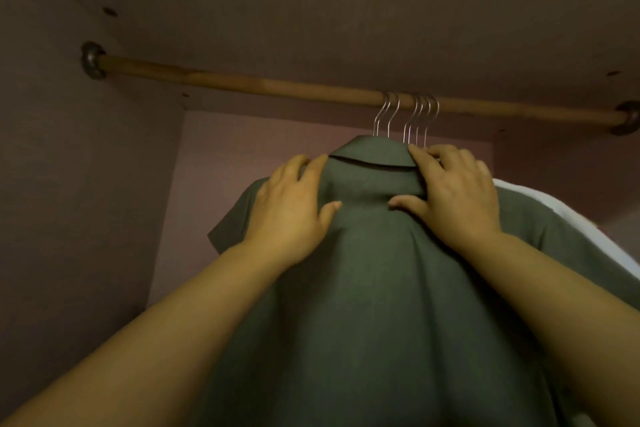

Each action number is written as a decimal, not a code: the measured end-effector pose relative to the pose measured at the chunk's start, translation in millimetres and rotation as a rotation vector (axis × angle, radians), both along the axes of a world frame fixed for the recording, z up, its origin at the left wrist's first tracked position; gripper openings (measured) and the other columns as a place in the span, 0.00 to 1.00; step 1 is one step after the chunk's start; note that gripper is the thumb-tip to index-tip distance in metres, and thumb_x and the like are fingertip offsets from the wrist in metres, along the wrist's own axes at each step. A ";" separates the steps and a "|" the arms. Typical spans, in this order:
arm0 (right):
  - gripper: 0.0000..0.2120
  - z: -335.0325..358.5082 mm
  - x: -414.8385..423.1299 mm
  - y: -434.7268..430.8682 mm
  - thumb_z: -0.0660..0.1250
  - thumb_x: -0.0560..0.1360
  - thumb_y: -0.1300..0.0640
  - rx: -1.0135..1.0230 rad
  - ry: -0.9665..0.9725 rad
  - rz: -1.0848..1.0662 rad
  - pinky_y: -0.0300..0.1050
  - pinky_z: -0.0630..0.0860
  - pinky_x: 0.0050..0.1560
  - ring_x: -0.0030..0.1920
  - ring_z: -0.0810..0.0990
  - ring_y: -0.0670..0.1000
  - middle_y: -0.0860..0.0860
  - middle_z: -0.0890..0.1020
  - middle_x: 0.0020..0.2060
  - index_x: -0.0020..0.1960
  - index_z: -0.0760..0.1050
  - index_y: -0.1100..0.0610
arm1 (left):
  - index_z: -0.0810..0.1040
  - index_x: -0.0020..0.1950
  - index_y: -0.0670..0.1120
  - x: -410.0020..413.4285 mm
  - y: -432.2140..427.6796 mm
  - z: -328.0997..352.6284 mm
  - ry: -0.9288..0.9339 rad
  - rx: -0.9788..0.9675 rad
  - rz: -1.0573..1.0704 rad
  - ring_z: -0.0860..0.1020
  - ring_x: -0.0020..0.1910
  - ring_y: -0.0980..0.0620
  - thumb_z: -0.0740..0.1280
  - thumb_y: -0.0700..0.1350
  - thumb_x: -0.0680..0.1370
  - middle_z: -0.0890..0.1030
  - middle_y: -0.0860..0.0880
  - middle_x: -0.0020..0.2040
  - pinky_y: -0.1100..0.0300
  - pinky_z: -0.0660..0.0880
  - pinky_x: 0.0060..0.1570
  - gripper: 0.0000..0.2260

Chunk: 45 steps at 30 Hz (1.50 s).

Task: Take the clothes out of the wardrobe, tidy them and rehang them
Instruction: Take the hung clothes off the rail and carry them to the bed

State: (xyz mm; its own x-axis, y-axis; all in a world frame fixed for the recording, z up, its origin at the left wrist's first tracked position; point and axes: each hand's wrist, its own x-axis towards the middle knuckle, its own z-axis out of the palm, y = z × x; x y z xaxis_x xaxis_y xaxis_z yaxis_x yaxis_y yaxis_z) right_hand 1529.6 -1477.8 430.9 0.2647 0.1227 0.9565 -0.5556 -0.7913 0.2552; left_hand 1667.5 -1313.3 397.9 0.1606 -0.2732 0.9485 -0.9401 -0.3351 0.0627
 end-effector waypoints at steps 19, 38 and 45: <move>0.35 -7.1 5.8 37.4 0.71 0.65 0.40 -0.169 -0.015 0.305 0.53 0.75 0.39 0.43 0.78 0.63 0.62 0.78 0.50 0.64 0.74 0.61 | 0.58 0.75 0.51 10.9 52.0 6.7 -0.043 -0.033 0.217 0.69 0.58 0.43 0.67 0.59 0.72 0.73 0.42 0.58 0.51 0.63 0.60 0.35; 0.31 -264.4 12.8 164.7 0.65 0.67 0.41 0.008 0.251 0.786 0.49 0.76 0.37 0.41 0.80 0.58 0.59 0.80 0.45 0.62 0.76 0.61 | 0.70 0.69 0.45 -89.1 237.2 -254.8 0.226 0.150 0.564 0.76 0.48 0.42 0.73 0.54 0.68 0.78 0.42 0.50 0.50 0.70 0.47 0.33; 0.29 -337.9 -42.2 226.1 0.62 0.73 0.40 0.133 0.250 0.813 0.52 0.78 0.43 0.48 0.72 0.53 0.57 0.77 0.49 0.64 0.74 0.59 | 0.73 0.67 0.45 -150.3 298.4 -310.3 0.240 0.155 0.563 0.76 0.45 0.46 0.74 0.56 0.67 0.79 0.45 0.46 0.51 0.71 0.44 0.31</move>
